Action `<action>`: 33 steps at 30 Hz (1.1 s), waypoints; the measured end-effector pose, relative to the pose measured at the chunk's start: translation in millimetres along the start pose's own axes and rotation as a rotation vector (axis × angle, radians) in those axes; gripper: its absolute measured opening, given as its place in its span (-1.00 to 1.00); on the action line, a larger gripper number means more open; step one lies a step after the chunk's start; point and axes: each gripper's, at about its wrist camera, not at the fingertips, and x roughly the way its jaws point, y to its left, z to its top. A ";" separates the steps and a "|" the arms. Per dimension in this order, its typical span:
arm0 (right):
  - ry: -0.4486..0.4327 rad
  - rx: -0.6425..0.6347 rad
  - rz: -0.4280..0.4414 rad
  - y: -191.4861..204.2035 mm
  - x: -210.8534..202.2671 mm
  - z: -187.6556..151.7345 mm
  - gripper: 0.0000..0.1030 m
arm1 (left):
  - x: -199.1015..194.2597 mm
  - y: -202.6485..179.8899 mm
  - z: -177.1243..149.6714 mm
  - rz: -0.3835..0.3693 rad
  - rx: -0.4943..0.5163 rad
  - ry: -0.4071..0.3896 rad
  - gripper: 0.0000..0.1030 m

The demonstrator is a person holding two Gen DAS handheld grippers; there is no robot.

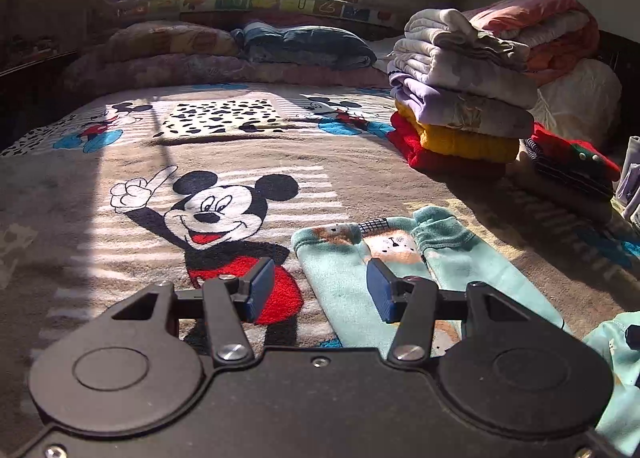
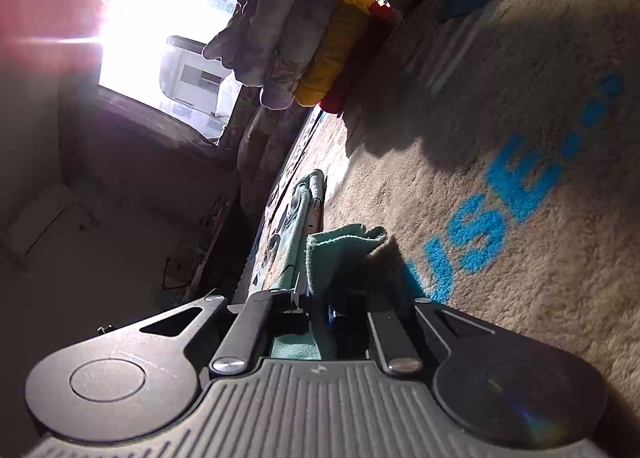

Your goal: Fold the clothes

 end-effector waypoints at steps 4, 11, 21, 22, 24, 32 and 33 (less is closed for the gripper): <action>-0.003 -0.011 0.004 1.1 2.5 0.9 -0.80 | -49.4 -12.5 -29.2 0.009 -0.040 -0.041 -0.34; -0.014 -0.036 -0.007 0.1 2.2 -2.8 -0.80 | -117.6 -61.1 -83.1 -0.018 -0.009 -0.021 -0.56; -0.016 -0.065 -0.027 -0.3 5.6 -6.0 -0.86 | -113.7 -99.2 -144.3 -0.073 -0.017 0.100 -0.65; -0.016 -0.067 -0.029 -0.1 5.7 -6.3 -0.86 | -117.4 -95.0 -139.7 -0.086 -0.059 0.102 -0.64; -0.015 -0.073 -0.036 0.5 5.9 -6.5 -0.87 | -131.6 -94.3 -134.5 -0.095 -0.067 0.045 -0.64; 0.006 -0.060 -0.106 12.5 7.7 -0.7 -0.81 | -131.1 -86.8 -138.9 -0.188 -0.059 0.097 -0.52; 0.007 -0.067 -0.105 18.6 6.6 0.8 -0.81 | -139.4 -85.8 -136.1 -0.210 -0.037 0.060 -0.35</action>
